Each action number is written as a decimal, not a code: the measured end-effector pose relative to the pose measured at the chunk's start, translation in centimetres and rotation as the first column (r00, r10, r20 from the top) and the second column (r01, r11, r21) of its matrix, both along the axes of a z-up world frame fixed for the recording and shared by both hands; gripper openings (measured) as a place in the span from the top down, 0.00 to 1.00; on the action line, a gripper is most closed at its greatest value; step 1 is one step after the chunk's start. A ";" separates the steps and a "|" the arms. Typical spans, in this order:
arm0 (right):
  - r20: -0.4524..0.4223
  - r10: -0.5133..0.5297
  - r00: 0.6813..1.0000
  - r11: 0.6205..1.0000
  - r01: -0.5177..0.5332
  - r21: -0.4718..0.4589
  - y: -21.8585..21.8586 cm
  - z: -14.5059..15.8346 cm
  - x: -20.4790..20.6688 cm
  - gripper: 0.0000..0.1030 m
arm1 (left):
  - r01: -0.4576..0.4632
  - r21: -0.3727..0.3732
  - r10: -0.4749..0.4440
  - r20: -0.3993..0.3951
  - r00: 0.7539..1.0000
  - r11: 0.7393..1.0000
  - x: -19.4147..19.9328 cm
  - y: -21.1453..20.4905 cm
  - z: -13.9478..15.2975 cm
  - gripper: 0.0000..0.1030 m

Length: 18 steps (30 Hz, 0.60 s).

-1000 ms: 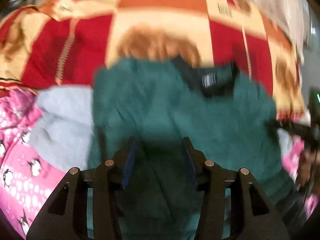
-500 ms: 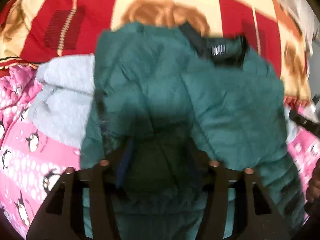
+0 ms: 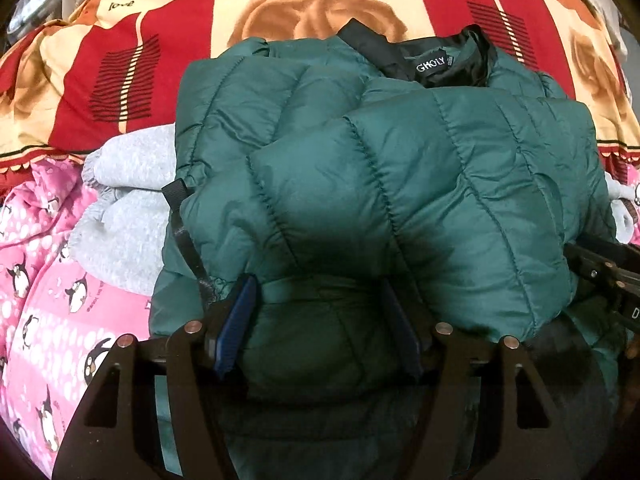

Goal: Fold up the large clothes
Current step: 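Open the left tool to release the jacket side onto the body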

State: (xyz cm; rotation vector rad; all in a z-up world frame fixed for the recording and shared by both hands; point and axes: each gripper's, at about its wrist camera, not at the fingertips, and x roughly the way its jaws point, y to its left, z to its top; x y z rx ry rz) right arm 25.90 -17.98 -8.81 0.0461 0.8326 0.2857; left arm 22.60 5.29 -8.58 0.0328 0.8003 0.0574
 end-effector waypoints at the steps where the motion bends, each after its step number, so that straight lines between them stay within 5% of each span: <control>1: 0.001 -0.008 1.000 1.000 0.008 -0.026 0.3 0.1 0.0 0.46 | 0.000 -0.002 0.000 -0.001 1.000 1.000 0.0 0.0 0.0 0.36; 7: 0.018 -0.041 0.999 0.997 0.042 -0.059 0.6 0.4 0.0 0.34 | 0.001 -0.012 -0.001 0.000 1.000 1.000 -0.5 0.0 0.0 0.36; 18: 0.046 -0.074 0.996 0.989 0.080 -0.125 0.5 -0.4 -0.9 0.29 | 0.003 -0.048 -0.004 -0.022 1.000 0.999 -0.1 0.3 0.1 0.28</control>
